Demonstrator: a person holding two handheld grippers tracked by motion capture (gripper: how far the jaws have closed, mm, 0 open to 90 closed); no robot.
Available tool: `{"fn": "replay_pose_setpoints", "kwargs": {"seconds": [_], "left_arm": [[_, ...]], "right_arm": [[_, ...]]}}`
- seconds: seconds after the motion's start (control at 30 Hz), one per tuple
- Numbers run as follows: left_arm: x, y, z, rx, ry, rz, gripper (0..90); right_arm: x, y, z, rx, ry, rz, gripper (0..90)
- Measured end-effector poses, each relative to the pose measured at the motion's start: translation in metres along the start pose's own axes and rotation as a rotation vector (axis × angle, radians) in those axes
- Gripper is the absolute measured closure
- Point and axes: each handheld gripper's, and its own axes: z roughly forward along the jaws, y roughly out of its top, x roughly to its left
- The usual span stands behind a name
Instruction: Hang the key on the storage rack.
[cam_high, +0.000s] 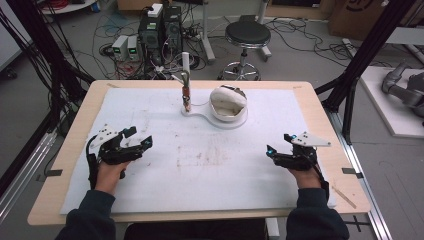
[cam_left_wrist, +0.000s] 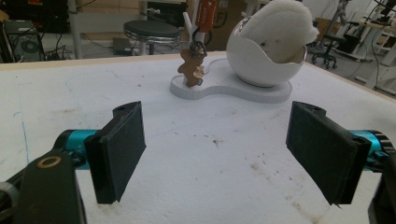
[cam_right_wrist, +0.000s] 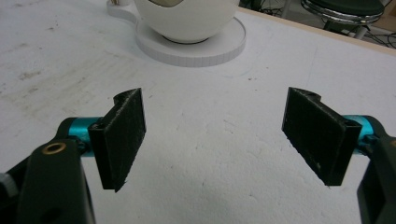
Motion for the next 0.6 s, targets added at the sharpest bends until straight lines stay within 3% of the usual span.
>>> {"fn": "replay_pose_setpoints", "kwargs": {"seconds": [0.6], "left_arm": [[-0.0009,-0.0016,0.0023,0.016,-0.001,0.004,19.5]], "right_arm": [[-0.0024,-0.0011,0.0042,0.012,0.007,-0.005,21.9]]}}
